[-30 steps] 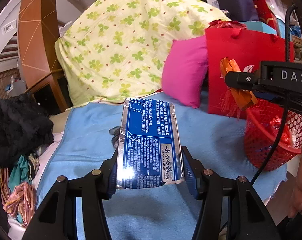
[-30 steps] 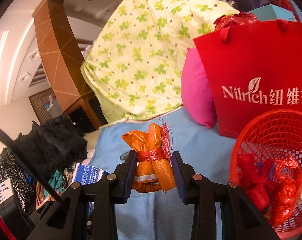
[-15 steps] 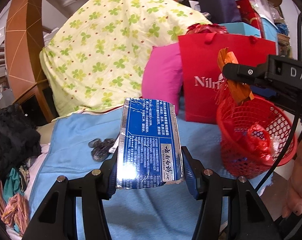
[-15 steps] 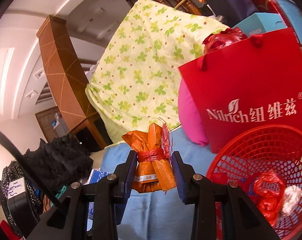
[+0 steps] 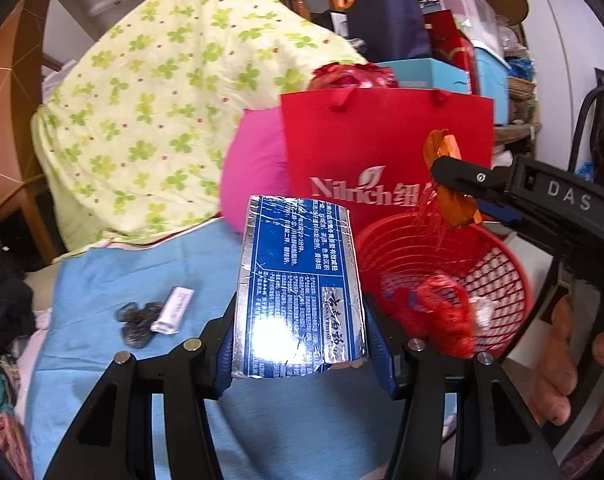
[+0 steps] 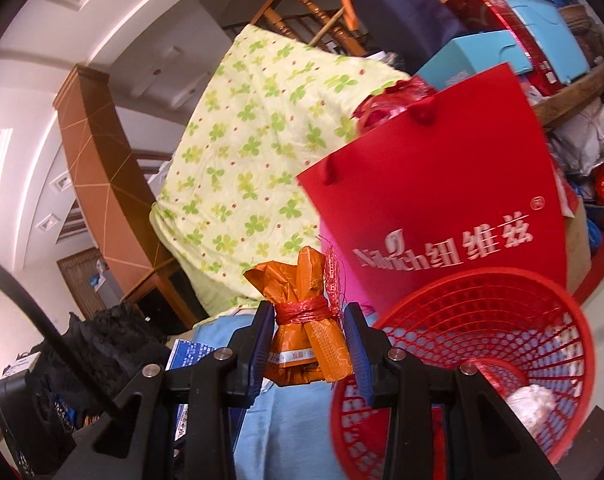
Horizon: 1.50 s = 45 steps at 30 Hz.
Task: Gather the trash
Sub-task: 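Carry the blue box in the left tool and orange bundle in the right tool over the red basket, then open both tools to drop the blue box and orange bundle into the basket, then move both open tools back over the black bag and white box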
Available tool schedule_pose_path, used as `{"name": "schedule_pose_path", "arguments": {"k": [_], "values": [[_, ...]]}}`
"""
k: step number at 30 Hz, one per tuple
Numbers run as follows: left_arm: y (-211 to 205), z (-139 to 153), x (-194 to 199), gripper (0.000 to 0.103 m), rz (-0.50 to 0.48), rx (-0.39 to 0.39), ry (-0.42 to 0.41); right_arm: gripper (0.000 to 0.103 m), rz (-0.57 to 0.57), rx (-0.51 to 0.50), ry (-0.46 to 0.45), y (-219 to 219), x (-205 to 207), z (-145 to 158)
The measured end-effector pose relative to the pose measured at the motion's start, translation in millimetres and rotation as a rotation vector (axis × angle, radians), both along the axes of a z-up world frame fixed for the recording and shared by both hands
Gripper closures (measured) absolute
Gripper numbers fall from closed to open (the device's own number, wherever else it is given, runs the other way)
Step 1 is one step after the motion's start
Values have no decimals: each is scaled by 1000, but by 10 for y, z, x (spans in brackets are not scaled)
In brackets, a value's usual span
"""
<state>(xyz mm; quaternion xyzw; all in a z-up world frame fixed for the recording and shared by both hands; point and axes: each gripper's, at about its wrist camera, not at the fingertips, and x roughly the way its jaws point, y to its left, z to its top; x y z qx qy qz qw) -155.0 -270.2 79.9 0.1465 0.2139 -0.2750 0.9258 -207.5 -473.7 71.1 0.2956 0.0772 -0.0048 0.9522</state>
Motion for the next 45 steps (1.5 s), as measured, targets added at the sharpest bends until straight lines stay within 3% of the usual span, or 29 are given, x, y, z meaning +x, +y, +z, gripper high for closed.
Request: {"name": "schedule_pose_path", "arguments": {"k": [15,17,22,27,35,40,45], "values": [[-754,-57,66,45,-199,-52,99,63,-126,215,33,-751,-226,-276],[-842,-81,96,41,-222,-50,109,38,-144,261,51,-829,-222,-335],[-813,-145,108,36,-223,-56,101,35,-197,278,35,-888,-278,-345],[-478,-322,213,36,-144,-20,95,35,-178,175,27,-643,-195,-209],[300,-510,514,36,70,27,80,35,-103,28,9,-64,39,-25],[880,-713,708,36,202,32,118,35,-16,-70,-20,432,216,66],[1468,-886,899,36,340,32,141,35,91,-127,33,933,523,10]]}}
